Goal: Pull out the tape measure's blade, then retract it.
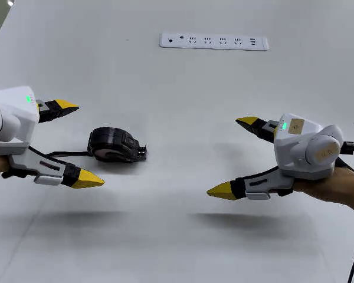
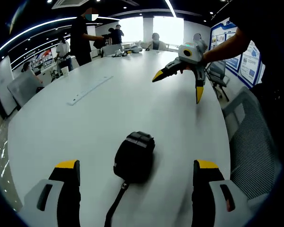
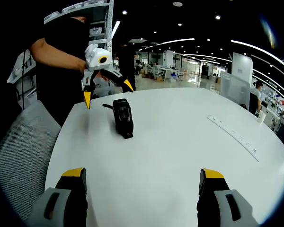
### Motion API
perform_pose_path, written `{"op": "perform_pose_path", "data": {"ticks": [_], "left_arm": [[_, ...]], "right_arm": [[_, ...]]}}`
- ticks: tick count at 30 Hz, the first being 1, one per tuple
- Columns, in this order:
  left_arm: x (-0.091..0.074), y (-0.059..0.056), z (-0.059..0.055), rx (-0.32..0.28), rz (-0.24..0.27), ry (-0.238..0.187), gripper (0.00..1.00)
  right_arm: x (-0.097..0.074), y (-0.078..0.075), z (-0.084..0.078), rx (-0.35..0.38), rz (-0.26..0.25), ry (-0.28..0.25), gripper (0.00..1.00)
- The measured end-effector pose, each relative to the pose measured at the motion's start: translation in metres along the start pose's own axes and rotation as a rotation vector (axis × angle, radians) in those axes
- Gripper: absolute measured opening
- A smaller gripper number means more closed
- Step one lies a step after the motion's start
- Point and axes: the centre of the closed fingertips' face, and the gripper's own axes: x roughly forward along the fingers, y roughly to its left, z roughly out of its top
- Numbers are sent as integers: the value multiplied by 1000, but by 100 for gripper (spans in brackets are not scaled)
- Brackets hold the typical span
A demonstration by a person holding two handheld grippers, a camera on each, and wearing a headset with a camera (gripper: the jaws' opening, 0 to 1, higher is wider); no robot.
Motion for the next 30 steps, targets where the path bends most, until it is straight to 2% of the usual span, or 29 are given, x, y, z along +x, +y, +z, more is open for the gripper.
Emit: {"op": "perform_pose_path", "data": {"ticks": [6,14,30], "left_arm": [[6,1,-2,27,-28,26,94],[13,2,-6,71,-72,68,85],[25,3,-14,145,-135,151,60]], "right_arm": [[11,0,4,-28,31,1,97],[29,5,11,-68,73,4,92],[66,14,26,-117,155,-12,72]]}}
